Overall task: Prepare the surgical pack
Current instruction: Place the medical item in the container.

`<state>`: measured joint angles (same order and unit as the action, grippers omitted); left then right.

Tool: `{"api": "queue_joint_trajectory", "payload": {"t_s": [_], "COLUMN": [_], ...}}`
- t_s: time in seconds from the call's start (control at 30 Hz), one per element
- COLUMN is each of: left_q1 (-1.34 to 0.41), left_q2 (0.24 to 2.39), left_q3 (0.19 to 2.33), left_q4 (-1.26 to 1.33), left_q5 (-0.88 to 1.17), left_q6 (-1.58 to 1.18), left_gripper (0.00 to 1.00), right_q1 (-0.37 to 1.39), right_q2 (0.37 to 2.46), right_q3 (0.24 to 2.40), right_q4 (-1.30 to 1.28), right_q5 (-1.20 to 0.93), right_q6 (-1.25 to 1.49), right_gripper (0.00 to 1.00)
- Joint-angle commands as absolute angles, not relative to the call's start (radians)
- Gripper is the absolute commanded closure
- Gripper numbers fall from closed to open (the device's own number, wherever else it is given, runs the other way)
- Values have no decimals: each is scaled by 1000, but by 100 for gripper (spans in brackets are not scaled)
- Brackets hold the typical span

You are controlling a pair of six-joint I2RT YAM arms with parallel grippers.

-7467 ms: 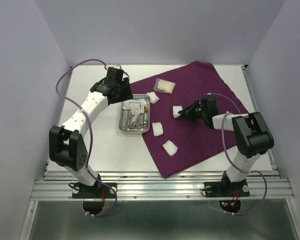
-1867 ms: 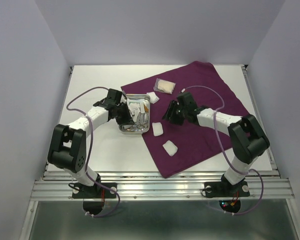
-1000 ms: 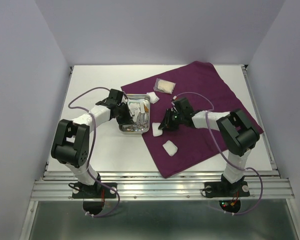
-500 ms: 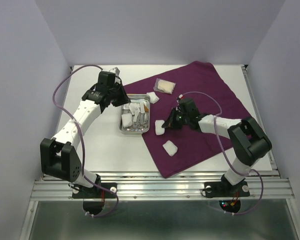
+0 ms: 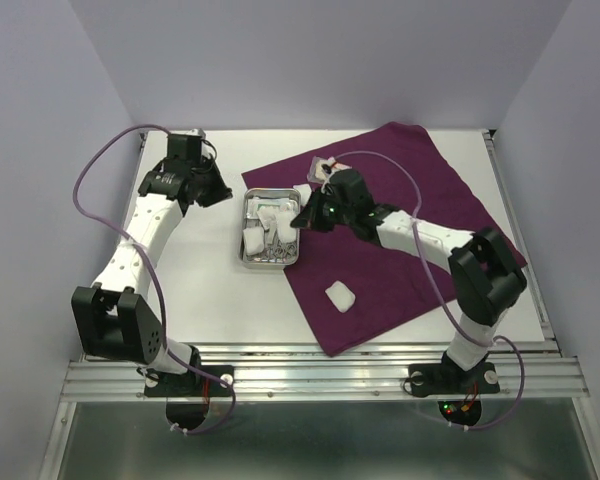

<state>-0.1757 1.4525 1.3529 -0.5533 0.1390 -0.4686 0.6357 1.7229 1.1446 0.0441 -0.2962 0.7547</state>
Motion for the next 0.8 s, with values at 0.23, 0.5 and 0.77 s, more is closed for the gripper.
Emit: {"api": "queue_joint_trajectory", "payload": {"t_s": [0.23, 0.5, 0.77], "left_q1": [-51, -9, -9], "left_q2": [1310, 1290, 1287], "left_q3": [1411, 1388, 1359], "left_q4": [-606, -607, -589], "left_q5": [172, 193, 206], "left_q6": [-434, -414, -413], "left_gripper": [86, 85, 86], "right_q1": [742, 742, 752], "right_q2": [2048, 2155, 2207], "right_q3": [1554, 1617, 1595], "right_q4": [90, 112, 117], "right_q5": [-383, -454, -434], "right_q6": [791, 850, 911], "right_gripper": [99, 99, 99]}}
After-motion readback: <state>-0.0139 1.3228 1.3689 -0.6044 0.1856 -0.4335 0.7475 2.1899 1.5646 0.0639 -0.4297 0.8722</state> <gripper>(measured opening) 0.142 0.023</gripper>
